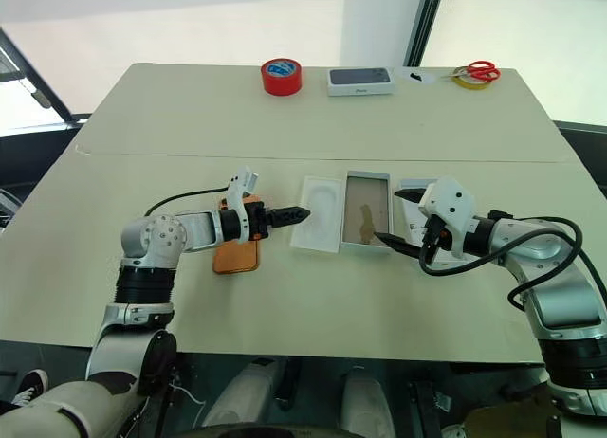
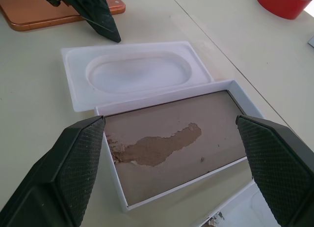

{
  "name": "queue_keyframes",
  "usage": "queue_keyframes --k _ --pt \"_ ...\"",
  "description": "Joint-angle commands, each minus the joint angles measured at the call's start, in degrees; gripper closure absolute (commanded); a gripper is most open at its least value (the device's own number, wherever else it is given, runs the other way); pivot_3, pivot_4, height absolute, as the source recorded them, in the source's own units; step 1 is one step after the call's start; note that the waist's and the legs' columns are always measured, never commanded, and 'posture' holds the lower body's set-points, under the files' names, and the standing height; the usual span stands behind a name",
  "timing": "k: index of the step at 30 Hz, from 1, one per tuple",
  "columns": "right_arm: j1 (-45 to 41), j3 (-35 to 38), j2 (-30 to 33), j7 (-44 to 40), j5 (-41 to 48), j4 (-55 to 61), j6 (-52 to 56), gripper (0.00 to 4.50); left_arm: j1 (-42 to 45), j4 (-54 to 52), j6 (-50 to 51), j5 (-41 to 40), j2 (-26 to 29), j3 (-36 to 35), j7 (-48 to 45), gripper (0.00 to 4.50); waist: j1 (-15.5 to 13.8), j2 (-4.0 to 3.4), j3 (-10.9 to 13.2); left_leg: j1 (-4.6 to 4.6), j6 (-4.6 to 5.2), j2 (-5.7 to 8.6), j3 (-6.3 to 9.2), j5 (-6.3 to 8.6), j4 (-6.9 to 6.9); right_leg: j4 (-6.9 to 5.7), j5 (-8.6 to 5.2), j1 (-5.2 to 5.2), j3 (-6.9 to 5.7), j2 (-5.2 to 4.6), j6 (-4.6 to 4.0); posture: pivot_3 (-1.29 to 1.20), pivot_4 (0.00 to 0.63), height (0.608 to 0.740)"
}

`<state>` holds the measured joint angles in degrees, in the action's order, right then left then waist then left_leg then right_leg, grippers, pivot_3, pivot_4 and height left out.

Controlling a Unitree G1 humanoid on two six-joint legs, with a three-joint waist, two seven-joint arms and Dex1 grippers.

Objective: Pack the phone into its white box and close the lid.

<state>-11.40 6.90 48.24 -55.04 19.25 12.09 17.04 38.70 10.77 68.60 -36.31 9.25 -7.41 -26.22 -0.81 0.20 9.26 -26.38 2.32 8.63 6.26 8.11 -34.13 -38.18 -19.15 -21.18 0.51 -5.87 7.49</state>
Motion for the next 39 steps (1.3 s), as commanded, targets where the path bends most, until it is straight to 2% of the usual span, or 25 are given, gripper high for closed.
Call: queue_keyframes --k 1,5,10,15,18,25,27,31,34,37,39 --pt "-0.24 1.37 0.02 0.81 0.25 2.19 -0.34 0.04 1.25 3.34 0.51 0.88 -1.2 1.24 0.52 0.0 0.0 0.01 -0.01 0.0 0.0 0.0 0.0 0.0 0.0 0.0 0.0 0.0 0.0 0.0 0.0 0.0 0.15 0.736" --pt "-0.16 1.03 -0.01 1.27 0.29 2.9 -0.15 0.0 0.86 5.03 1.0 1.26 -1.41 2.39 -0.63 1.78 0.06 0.01 -0.01 0.0 0.0 0.0 0.0 0.0 0.0 0.0 0.0 0.0 0.0 0.0 0.01 0.0 0.15 0.736" --pt "0.21 -0.67 0.15 1.05 -0.97 3.45 -0.72 0.0 -0.01 6.74 0.82 1.88 -1.99 2.25 0.44 4.45 -0.03 -0.03 -0.11 0.02 0.0 0.01 0.0 0.0 0.0 0.0 0.0 0.03 0.0 -0.01 0.01 0.0 0.15 0.736" --pt "0.8 -4.28 0.36 -0.76 -2.88 3.95 -2.18 0.0 0.15 6.48 2.23 0.62 -2.6 -1.18 2.37 4.49 0.13 -0.01 -0.16 0.16 0.0 0.0 0.0 0.02 0.0 0.02 0.0 0.18 0.0 -0.01 0.0 0.0 0.15 0.736" --pt "-0.37 -7.97 0.41 -2.91 -5.1 2.23 -4.29 0.0 0.83 5.83 4.03 -1.48 -3.53 -5.79 4.53 4.49 0.24 0.0 -0.16 0.16 0.0 0.0 0.01 0.02 0.01 0.02 0.0 0.17 0.0 -0.01 0.01 0.0 0.15 0.736" --pt "-9.26 -15.96 -0.05 -6.92 -11.96 -9.04 -5.47 0.0 2.92 2.79 10.58 -7.6 -6.91 -18.04 12.09 4.49 0.45 0.05 -0.12 0.13 0.0 0.0 0.01 0.01 0.01 0.0 0.01 0.11 -0.01 0.03 0.02 0.0 0.15 0.736" --pt "-12.14 -17.59 -0.95 -8.87 -12.01 -11.65 -4.24 0.0 2.77 1.03 11.26 -7.97 -7.31 -18.9 13.27 4.49 0.42 0.11 -0.08 0.1 -0.01 0.0 0.01 -0.01 0.01 0.0 0.01 0.08 -0.01 0.03 0.02 0.0 0.15 0.736" --pt "-15.11 -19.26 -1.99 -11.51 -11.83 -15.06 -1.73 1.3 1.77 -2.8 10.07 -8.17 -7.7 -18.54 13.7 4.5 0.09 0.19 -0.04 0.06 -0.16 0.0 0.01 -0.09 0.0 -0.01 0.01 0.06 -0.01 0.03 0.03 0.0 0.15 0.736" --pt "-16.35 -20.15 -2.34 -12.61 -12.44 -17.15 -0.7 3.0 1.71 -5.26 9.52 -9.3 -8.14 -20.1 14.74 4.5 -0.01 0.2 -0.03 0.05 -0.26 0.01 0.01 -0.15 -0.02 0.0 0.03 0.08 -0.02 0.03 0.04 0.0 0.15 0.736" --pt "-16.77 -20.36 -2.84 -13.28 -12.22 -17.2 0.0 4.44 1.75 -6.68 9.63 -10.08 -8.19 -20.96 15.52 4.5 0.11 0.2 -0.03 0.04 -0.23 0.02 0.01 -0.13 -0.02 0.0 0.04 0.07 -0.02 0.02 0.07 0.0 0.15 0.736" --pt "-16.47 -20.52 -3.59 -13.19 -11.92 -15.47 -0.07 4.44 2.31 -6.28 10.98 -11.2 -8.35 -22.47 16.26 4.5 0.13 0.2 -0.03 0.05 -0.15 0.01 0.01 -0.08 -0.01 0.0 0.04 0.07 -0.02 0.03 0.07 0.0 0.15 0.736"
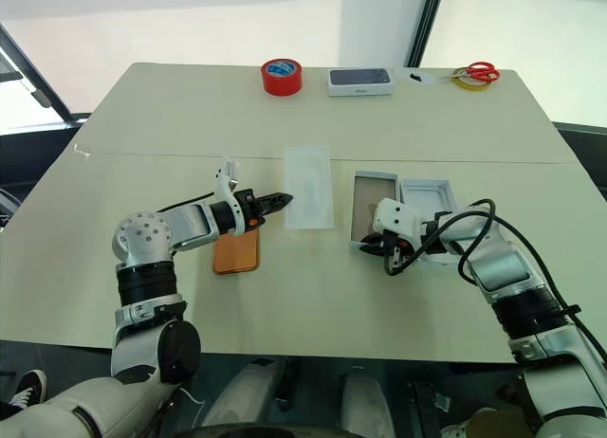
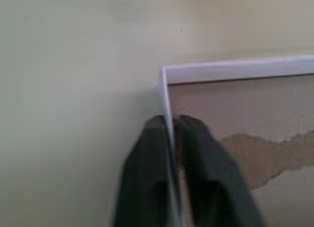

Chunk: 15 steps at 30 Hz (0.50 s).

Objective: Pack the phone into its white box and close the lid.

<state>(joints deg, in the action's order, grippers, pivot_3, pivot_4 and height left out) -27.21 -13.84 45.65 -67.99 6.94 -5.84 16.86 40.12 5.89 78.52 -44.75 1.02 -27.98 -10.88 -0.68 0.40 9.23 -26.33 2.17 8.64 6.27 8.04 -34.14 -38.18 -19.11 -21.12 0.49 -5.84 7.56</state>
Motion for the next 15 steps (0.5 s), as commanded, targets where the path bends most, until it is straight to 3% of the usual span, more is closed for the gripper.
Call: queue_keyframes --k 1,13,15 --pt "-0.23 0.25 -1.57 -0.38 1.37 4.38 1.13 4.44 1.14 -1.1 1.51 -3.78 -0.05 -2.61 0.62 4.5 0.08 0.0 0.0 0.0 0.01 0.0 0.01 0.01 0.0 0.0 0.0 -0.01 0.0 0.0 0.0 0.0 0.15 0.736" --pt "4.78 -1.83 -6.95 3.53 3.03 18.6 6.9 4.44 1.93 0.14 4.27 -7.16 0.99 -2.88 0.41 4.5 -0.06 0.02 0.01 -0.04 -0.04 0.0 0.03 -0.02 0.01 -0.02 0.01 -0.08 0.01 0.02 0.0 0.0 0.15 0.736" --pt "5.15 -1.3 -6.72 3.35 3.51 19.12 5.23 3.9 1.49 0.14 3.86 -6.82 0.57 -2.08 0.76 4.5 -0.05 0.02 0.01 -0.04 0.02 0.0 0.03 0.01 0.01 -0.02 0.02 -0.08 0.01 0.02 0.0 0.0 0.15 0.736"
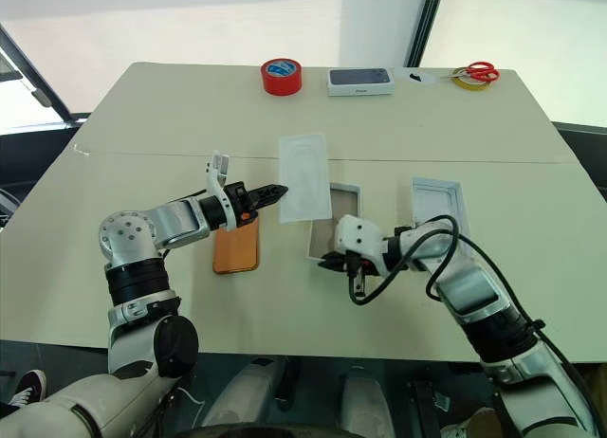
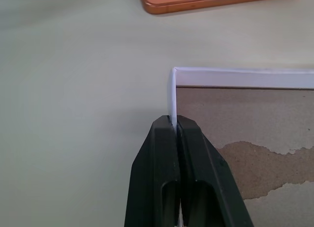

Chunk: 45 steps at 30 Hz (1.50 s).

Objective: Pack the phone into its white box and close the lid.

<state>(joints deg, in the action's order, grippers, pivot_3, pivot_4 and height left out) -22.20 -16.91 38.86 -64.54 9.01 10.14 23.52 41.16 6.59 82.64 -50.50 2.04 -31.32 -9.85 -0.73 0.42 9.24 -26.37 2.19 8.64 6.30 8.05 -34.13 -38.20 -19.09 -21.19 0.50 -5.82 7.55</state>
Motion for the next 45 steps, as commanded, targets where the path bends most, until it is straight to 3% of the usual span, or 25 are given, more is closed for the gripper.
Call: queue_keyframes --k 1,5,9,14,19,35,38,40,45 --pt "0.37 1.93 0.3 0.36 0.94 3.21 -2.62 3.66 0.18 -0.65 -0.58 -0.87 -0.65 1.72 -0.21 4.5 0.0 0.0 0.0 0.0 0.0 0.0 0.0 0.0 0.0 0.0 0.0 0.0 0.0 0.0 0.0 0.0 0.15 0.736" --pt "2.36 6.49 2.39 2.6 2.0 5.69 -1.52 1.71 -1.45 -2.28 -1.03 -0.89 -1.69 3.49 -0.1 4.5 -0.03 0.0 0.0 -0.01 0.0 0.0 0.0 0.0 0.01 0.01 0.0 -0.01 0.0 0.0 0.0 0.0 0.15 0.736" --pt "7.65 15.15 8.89 0.09 6.24 7.92 -0.88 1.71 -3.45 -3.89 -0.8 -1.5 -1.86 5.69 -0.94 4.5 -0.22 0.02 0.01 -0.04 0.02 0.01 0.0 0.01 0.0 0.03 0.0 -0.01 0.0 -0.02 0.0 0.0 0.15 0.736" --pt "10.71 20.68 14.37 -2.05 5.82 0.59 -6.32 1.71 -4.0 -2.6 -1.96 -1.05 -1.63 7.94 -2.16 4.5 0.15 0.04 0.01 -0.02 0.03 -0.01 -0.01 0.02 0.0 0.03 0.0 0.02 -0.01 -0.02 0.0 0.0 0.15 0.736" --pt "5.06 23.77 11.05 2.17 7.24 -6.93 -8.93 1.71 -4.05 -1.36 -2.69 0.15 -2.49 11.77 -2.9 4.5 0.11 0.03 0.01 -0.02 0.02 -0.02 -0.03 0.01 0.01 0.02 0.0 0.0 0.01 -0.02 0.0 0.0 0.15 0.736" --pt "5.61 23.51 9.66 2.87 7.51 -8.75 -11.59 1.71 -5.54 -1.91 -2.39 2.31 -2.64 15.28 -1.4 4.5 0.0 0.04 0.01 -0.04 0.02 -0.01 -0.02 0.0 0.0 0.05 0.0 -0.01 0.01 -0.04 -0.01 0.0 0.15 0.736" --pt "5.26 23.05 9.36 3.19 7.1 -9.03 -12.07 1.67 -5.57 -2.0 -2.21 2.77 -2.33 15.73 -1.37 3.55 0.0 0.04 0.01 -0.04 0.02 -0.01 -0.02 0.0 0.0 0.04 0.0 -0.01 0.0 -0.03 -0.01 0.0 0.15 0.736" --pt "4.95 22.64 9.17 3.29 6.87 -9.29 -12.29 1.67 -5.13 -2.34 -2.35 2.36 -2.34 15.15 -1.43 2.59 0.0 0.04 0.01 -0.03 0.02 -0.01 -0.02 0.0 0.0 0.05 0.0 0.0 0.0 -0.03 -0.01 0.0 0.15 0.736" --pt "4.32 21.97 8.6 3.85 6.97 -9.11 -11.98 1.67 -4.41 -4.08 -2.29 1.19 -1.89 14.07 -1.72 2.59 0.01 0.04 0.01 -0.03 0.02 -0.01 -0.02 0.0 0.0 0.04 0.0 0.0 0.0 -0.04 -0.01 0.0 0.15 0.736"
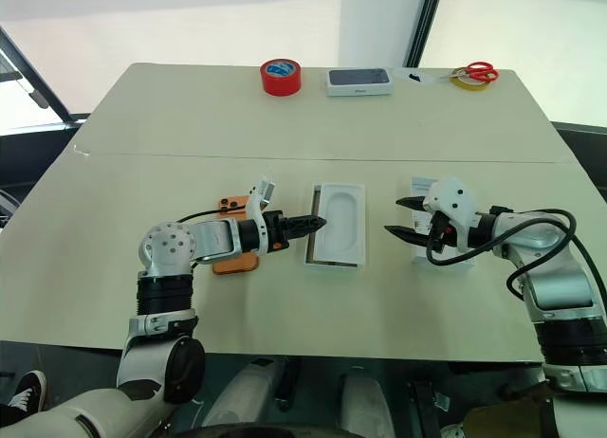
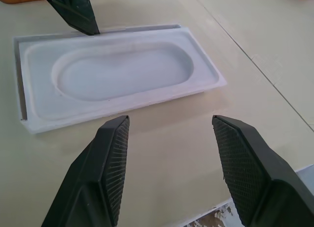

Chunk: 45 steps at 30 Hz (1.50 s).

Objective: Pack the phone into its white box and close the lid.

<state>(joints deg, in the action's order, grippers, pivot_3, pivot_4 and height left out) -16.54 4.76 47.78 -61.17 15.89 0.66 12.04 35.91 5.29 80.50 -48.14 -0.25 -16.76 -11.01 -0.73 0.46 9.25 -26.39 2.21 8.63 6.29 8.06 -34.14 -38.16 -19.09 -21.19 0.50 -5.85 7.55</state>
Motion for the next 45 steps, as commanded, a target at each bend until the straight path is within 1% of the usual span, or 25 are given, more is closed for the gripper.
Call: queue_keyframes --k 1,4,5,7,9,10,11,12,13,14,15,18,19,22,25,27,34,40,43,45 --pt "-1.44 0.23 -0.42 0.6 0.13 0.3 -0.41 1.67 0.73 -3.5 -0.38 -1.25 0.62 -0.19 -0.85 2.59 0.01 0.0 0.0 0.0 0.0 0.0 0.0 0.0 0.0 0.0 0.0 0.0 0.0 0.0 0.0 0.0 0.15 0.736" --pt "-2.94 -0.86 -2.19 1.63 0.61 1.51 0.8 1.67 -0.34 -7.82 -0.83 -2.5 2.66 -0.17 -2.71 2.59 0.25 0.0 0.0 -0.01 -0.01 0.0 0.0 0.0 0.01 0.0 0.0 -0.02 0.0 0.0 0.0 0.0 0.15 0.736" --pt "-3.44 -1.25 -2.93 1.47 1.27 2.27 1.44 1.93 -1.13 -9.71 -2.1 -2.28 4.15 0.59 -4.23 2.54 0.25 -0.01 -0.01 -0.01 -0.01 -0.01 0.0 -0.01 0.02 -0.01 0.0 -0.02 0.01 0.01 0.0 0.0 0.15 0.736" --pt "-4.81 -2.25 -4.75 2.85 1.93 3.74 3.97 2.52 -3.63 -14.02 -9.26 1.46 8.94 4.89 -9.36 2.52 0.49 -0.01 0.0 0.01 -0.04 -0.02 0.0 -0.02 0.06 -0.02 0.0 -0.04 0.01 0.02 0.0 0.0 0.15 0.736" --pt "-6.05 -4.01 -6.42 4.78 0.07 4.82 4.09 3.52 -7.09 -17.98 -19.47 7.74 16.01 11.59 -16.4 2.52 0.57 -0.04 -0.02 0.02 -0.25 -0.03 -0.01 -0.15 0.16 -0.02 0.0 -0.08 0.04 0.03 -0.02 0.0 0.15 0.736" --pt "-6.44 -4.84 -6.95 5.5 -0.77 5.13 4.2 4.13 -8.58 -19.43 -24.97 10.62 18.62 14.08 -19.42 2.52 0.55 -0.05 -0.02 0.02 -0.31 -0.04 -0.02 -0.19 0.19 -0.01 0.01 -0.1 0.05 0.03 -0.04 0.0 0.15 0.736" --pt "-6.99 -6.09 -7.63 6.39 -1.81 5.29 4.57 4.44 -10.07 -20.12 -29.52 11.37 20.19 14.49 -22.86 2.52 0.37 -0.08 -0.02 0.02 -0.35 -0.04 -0.02 -0.22 0.25 0.0 0.02 -0.11 0.05 0.02 -0.08 0.0 0.15 0.736" --pt "-7.75 -8.3 -8.54 7.91 -4.42 5.21 3.6 4.44 -12.26 -20.47 -37.14 13.39 22.27 13.91 -27.22 2.52 0.15 -0.08 -0.02 0.03 -0.34 -0.04 -0.02 -0.21 0.25 0.01 0.03 -0.11 0.06 0.02 -0.11 0.0 0.15 0.736" --pt "-8.5 -10.06 -9.57 9.22 -6.23 5.14 3.1 4.44 -13.8 -19.51 -42.12 13.04 23.03 11.8 -31.18 2.52 0.13 -0.08 -0.02 0.03 -0.27 -0.04 -0.01 -0.16 0.25 0.04 0.05 -0.11 0.05 0.03 -0.15 0.0 0.15 0.736" --pt "-9.12 -11.16 -10.48 10.06 -7.22 5.17 3.2 4.44 -14.85 -18.1 -44.73 12.44 24.34 10.7 -34.73 2.52 0.11 -0.09 -0.02 0.03 -0.13 -0.04 -0.02 -0.07 0.26 0.07 0.06 -0.13 0.07 0.03 -0.21 0.0 0.15 0.736" --pt "-9.77 -12.28 -11.44 10.79 -8.02 5.27 3.83 4.44 -16.15 -16.75 -49.77 14.6 26.56 10.89 -38.08 2.52 0.08 -0.09 -0.02 0.03 -0.13 -0.04 -0.02 -0.07 0.27 0.07 0.02 -0.14 0.07 0.03 -0.3 0.0 0.15 0.736" --pt "-11.3 -18.03 -11.48 11.55 -14.77 4.55 2.55 4.44 -17.43 -12.51 -56.99 15.88 30.7 9.18 -44.19 2.52 -0.07 -0.12 -0.01 0.03 -0.15 -0.03 -0.01 -0.08 0.38 0.07 -0.02 -0.2 0.07 0.04 -0.38 0.0 0.15 0.736" --pt "-11.89 -19.51 -11.47 11.79 -16.59 4.1 2.27 4.44 -17.61 -11.56 -57.84 15.43 31.7 8.74 -45.87 2.52 -0.05 -0.12 0.0 0.03 -0.14 -0.04 -0.01 -0.08 0.39 0.07 -0.02 -0.21 0.06 0.04 -0.38 0.0 0.15 0.736" --pt "-13.43 -22.0 -11.21 12.04 -20.47 2.54 1.98 4.44 -18.75 -9.74 -61.69 16.69 33.81 9.23 -49.09 2.52 -0.02 -0.13 0.0 0.02 -0.14 -0.03 -0.01 -0.07 0.42 0.07 -0.02 -0.23 0.07 0.05 -0.37 0.0 0.15 0.736" --pt "-14.76 -24.54 -10.04 11.38 -24.83 0.46 -0.47 4.44 -20.08 -9.66 -65.0 17.83 34.06 9.22 -50.14 2.52 0.13 -0.13 0.01 0.03 -0.14 -0.03 -0.01 -0.07 0.44 0.06 0.06 -0.24 0.08 0.05 -0.24 0.0 0.15 0.736" --pt "-15.24 -25.45 -9.5 10.52 -26.23 -0.69 -1.56 4.44 -20.77 -10.16 -66.26 18.14 33.75 9.27 -50.18 2.52 0.11 -0.13 0.01 0.03 -0.14 -0.04 0.0 -0.08 0.47 0.05 0.07 -0.27 0.1 0.08 -0.22 0.0 0.15 0.736" --pt "-13.95 -25.51 -14.26 6.42 -21.92 2.83 0.7 4.44 -22.12 -10.61 -67.82 19.48 33.13 9.3 -48.82 2.52 0.32 -0.13 0.01 0.07 -0.17 -0.08 0.03 -0.1 0.58 0.04 0.08 -0.29 0.13 0.14 -0.21 0.0 0.15 0.736" --pt "-14.96 -25.15 -17.07 8.65 -22.79 0.43 0.76 4.44 -22.39 -10.8 -68.08 19.78 33.0 9.03 -47.72 2.52 0.39 -0.13 0.01 0.08 -0.2 -0.11 0.03 -0.11 0.6 0.03 0.11 -0.31 0.16 0.21 -0.25 0.0 0.15 0.736" --pt "-15.95 -24.37 -17.27 10.32 -23.29 -2.03 -0.37 4.44 -22.46 -11.11 -68.16 19.91 32.95 9.03 -47.19 2.52 0.4 -0.14 0.01 0.09 -0.21 -0.11 0.03 -0.12 0.6 0.03 0.12 -0.31 0.17 0.22 -0.26 0.0 0.15 0.736" --pt "-15.95 -24.39 -16.26 10.03 -23.64 -2.74 -1.33 4.44 -22.57 -11.38 -68.09 20.03 32.91 9.07 -46.66 2.52 0.35 -0.14 0.01 0.09 -0.22 -0.11 0.03 -0.13 0.61 0.03 0.12 -0.31 0.17 0.23 -0.27 0.0 0.15 0.736"
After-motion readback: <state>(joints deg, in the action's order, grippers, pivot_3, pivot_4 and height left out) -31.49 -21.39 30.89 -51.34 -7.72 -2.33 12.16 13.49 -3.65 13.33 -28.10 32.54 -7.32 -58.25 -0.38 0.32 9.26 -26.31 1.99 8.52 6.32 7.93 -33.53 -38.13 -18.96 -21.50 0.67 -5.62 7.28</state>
